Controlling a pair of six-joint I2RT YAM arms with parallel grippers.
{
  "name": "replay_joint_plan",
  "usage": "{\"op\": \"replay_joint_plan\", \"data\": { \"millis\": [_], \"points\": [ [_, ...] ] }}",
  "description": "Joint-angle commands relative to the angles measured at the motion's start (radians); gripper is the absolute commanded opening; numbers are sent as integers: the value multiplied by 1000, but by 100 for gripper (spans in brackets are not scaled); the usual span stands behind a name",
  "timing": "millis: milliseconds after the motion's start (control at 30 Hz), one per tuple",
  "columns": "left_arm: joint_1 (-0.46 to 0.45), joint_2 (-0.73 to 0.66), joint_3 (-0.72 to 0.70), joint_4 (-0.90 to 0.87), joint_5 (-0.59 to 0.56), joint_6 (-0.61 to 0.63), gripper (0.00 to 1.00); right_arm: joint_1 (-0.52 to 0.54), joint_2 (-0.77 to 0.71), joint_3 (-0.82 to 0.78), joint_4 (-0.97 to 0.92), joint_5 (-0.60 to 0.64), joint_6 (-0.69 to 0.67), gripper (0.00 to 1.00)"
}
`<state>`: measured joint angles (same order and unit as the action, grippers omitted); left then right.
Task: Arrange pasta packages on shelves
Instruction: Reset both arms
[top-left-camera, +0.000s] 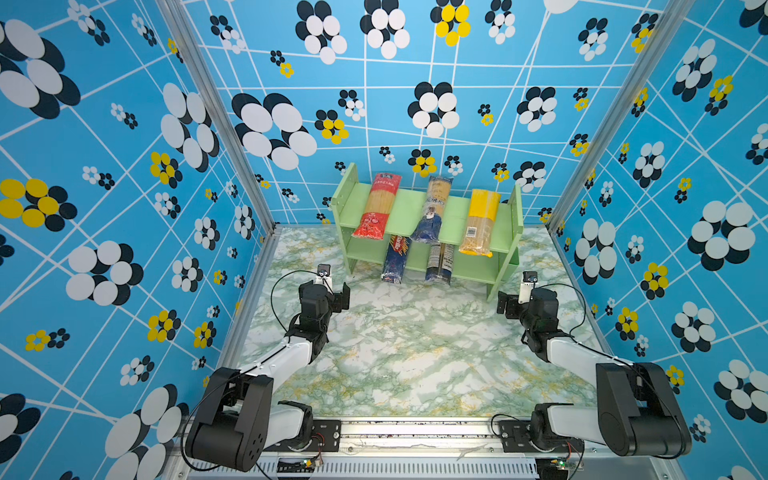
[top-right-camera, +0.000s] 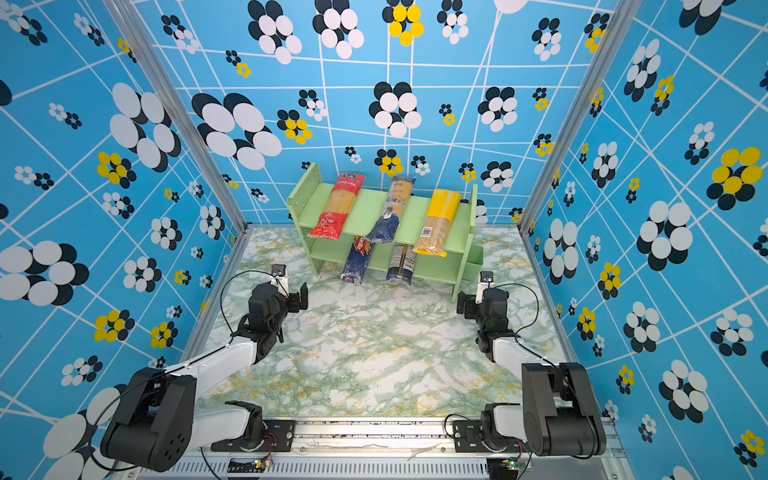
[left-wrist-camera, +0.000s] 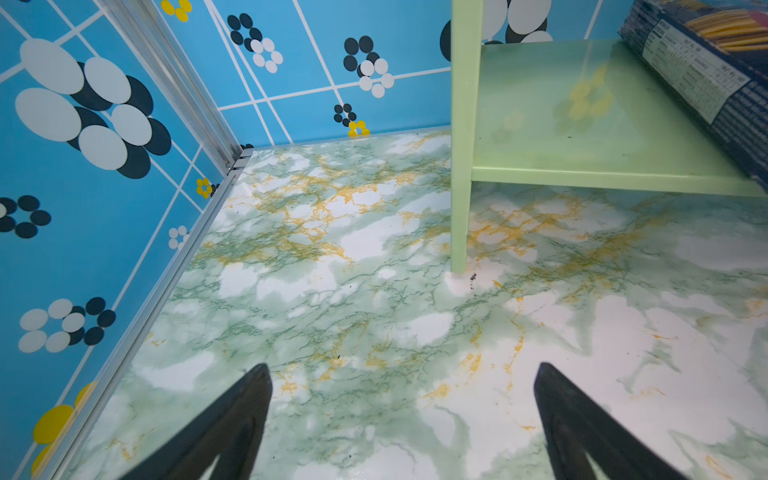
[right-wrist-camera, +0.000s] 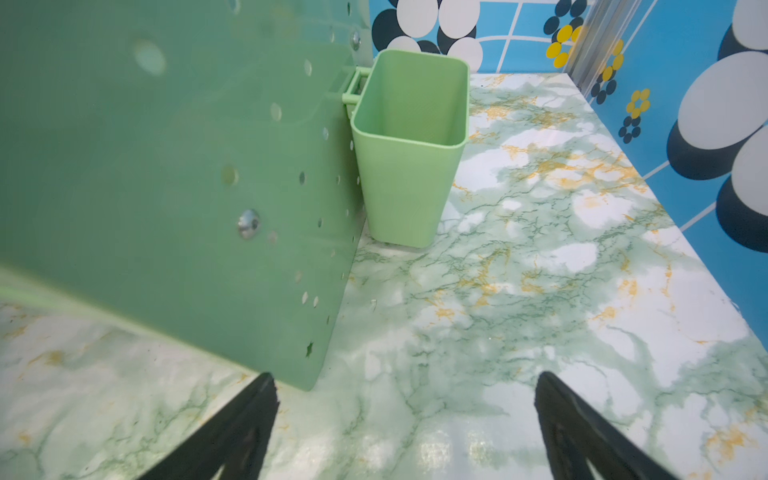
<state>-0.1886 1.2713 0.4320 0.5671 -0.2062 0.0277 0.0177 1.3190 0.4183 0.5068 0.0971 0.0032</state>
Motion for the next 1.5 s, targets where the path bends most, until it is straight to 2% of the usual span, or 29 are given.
{"op": "replay_joint_plan", "data": {
  "millis": [0,167,300,400,567,733,1000,1267,1467],
  "points": [
    [34,7,-77,115,30,-50,100,-11,-6,-1,19,-11,16,99],
    [68,19,-95,147,70,-71,100,-20,-8,-27,94,8,39,99],
    [70,28,-96,164,83,-44,100,-24,46,-25,195,16,73,99],
    [79,27,-110,197,94,-35,100,-24,95,11,190,-4,52,99],
    [107,30,-124,231,127,-35,100,-24,238,-52,451,14,51,99],
    [123,72,-130,310,138,-10,100,-24,226,-49,423,21,52,99],
    [139,280,-129,511,160,-4,100,-24,223,-56,431,30,51,99],
    [148,276,-48,345,148,-26,99,-24,225,-41,405,26,52,99],
    [161,275,-47,343,160,-34,99,-24,226,-36,402,21,51,99]
  ]
}}
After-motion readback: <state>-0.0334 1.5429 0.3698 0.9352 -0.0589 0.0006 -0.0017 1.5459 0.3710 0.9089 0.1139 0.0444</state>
